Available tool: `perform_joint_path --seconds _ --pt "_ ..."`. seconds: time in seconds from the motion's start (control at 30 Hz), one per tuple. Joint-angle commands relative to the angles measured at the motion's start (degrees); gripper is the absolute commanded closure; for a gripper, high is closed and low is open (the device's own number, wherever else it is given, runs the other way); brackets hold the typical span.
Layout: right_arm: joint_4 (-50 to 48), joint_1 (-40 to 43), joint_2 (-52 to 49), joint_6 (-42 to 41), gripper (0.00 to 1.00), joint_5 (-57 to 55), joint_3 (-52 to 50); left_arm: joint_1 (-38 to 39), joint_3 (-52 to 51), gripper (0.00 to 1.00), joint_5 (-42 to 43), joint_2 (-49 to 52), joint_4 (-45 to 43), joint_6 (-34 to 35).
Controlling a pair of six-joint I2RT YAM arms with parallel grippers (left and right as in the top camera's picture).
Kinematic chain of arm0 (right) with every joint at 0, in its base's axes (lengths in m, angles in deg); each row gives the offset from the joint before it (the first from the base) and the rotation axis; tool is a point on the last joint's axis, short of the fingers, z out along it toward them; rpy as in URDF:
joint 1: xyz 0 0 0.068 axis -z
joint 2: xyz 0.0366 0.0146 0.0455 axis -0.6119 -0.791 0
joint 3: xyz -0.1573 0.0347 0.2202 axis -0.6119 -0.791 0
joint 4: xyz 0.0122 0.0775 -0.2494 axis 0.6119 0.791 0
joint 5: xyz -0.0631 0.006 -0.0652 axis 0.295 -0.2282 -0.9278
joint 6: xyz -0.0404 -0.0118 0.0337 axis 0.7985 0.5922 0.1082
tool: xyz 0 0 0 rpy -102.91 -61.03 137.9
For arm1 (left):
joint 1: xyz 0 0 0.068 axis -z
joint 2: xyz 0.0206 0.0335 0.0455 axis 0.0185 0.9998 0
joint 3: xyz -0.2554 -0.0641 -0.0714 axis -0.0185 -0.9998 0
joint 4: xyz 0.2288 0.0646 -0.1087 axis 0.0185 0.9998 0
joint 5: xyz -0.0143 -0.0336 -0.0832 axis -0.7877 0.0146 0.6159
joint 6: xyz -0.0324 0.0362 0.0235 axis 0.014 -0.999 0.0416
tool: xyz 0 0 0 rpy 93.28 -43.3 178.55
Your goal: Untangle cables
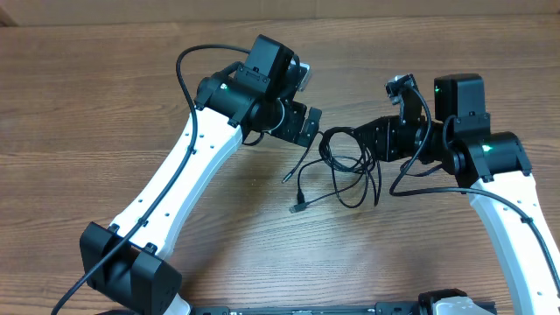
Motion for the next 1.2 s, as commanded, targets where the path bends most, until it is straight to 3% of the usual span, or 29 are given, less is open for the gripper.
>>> perform_joint_path --seconds 0.0,0.17,0.4,0.8,0.93,1.1,1.17 --pt "-3.08 1.95 1.33 -5.55 0.96 1.38 1.99 -1.25 0.52 0.01 9.07 -1.40 3.04 3.91" --pt "-7.19 5.44 1.33 -10.60 0.96 3.89 1.99 -3.13 0.50 0.00 20.85 -1.40 3.54 3.32" --pt "-15.15 11.45 1.33 -17.18 0.96 15.32 1.99 -1.33 -0.68 0.00 18.58 -1.31 2.47 2.82" --pt "-22.16 11.96 1.33 -21.88 0.96 23.98 1.99 -0.02 -12.46 0.00 6.43 -1.20 -22.45 3.56" --pt "-22.38 11.96 1.33 -22.97 0.96 24.87 1.99 -0.74 -16.57 0.00 14.47 -1.20 -34.01 6.38" --pt "-22.91 11.96 1.33 -24.72 0.96 25.35 1.99 0.09 -16.68 0.02 17.73 -1.20 -40.46 9.16" --pt "-23.80 11.96 1.33 -25.94 0.96 25.88 1.99 0.11 -16.68 0.09 20.63 -1.20 -43.93 10.97"
